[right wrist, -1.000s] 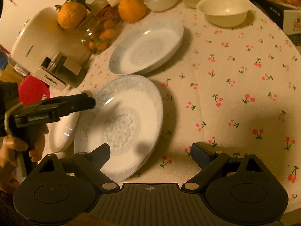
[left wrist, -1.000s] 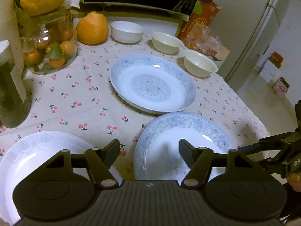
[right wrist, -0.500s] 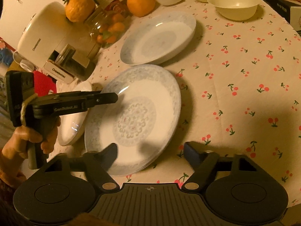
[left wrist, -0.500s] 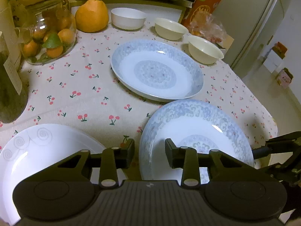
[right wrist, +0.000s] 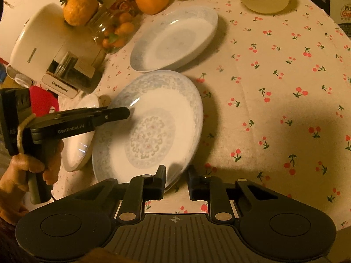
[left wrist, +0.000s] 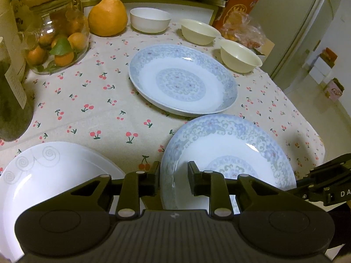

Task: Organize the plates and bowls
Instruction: 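Lift the second blue plate and slide it onto the first blue plate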

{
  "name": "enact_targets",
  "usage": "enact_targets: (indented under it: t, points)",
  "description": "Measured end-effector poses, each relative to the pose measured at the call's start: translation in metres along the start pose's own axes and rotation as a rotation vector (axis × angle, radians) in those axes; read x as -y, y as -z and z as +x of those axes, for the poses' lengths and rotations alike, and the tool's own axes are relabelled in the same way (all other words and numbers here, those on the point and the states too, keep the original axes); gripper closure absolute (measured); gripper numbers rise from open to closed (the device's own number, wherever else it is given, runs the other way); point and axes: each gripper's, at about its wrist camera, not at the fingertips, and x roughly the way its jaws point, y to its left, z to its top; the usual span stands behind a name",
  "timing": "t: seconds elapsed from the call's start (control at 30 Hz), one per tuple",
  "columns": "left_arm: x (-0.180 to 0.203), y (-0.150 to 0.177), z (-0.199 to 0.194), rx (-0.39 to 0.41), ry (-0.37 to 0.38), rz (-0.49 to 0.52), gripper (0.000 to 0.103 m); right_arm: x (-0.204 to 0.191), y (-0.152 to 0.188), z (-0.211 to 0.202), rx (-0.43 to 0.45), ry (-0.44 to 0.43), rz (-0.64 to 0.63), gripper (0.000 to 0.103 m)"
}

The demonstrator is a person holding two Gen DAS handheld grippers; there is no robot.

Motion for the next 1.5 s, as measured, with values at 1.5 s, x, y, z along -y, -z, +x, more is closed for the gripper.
enact_targets:
  t: [1.5]
  points:
    - [-0.017, -0.051, 0.001, 0.155, -0.044, -0.339, 0.081, 0.015, -0.121, -0.011, 0.261, 0.018, 0.180, 0.085]
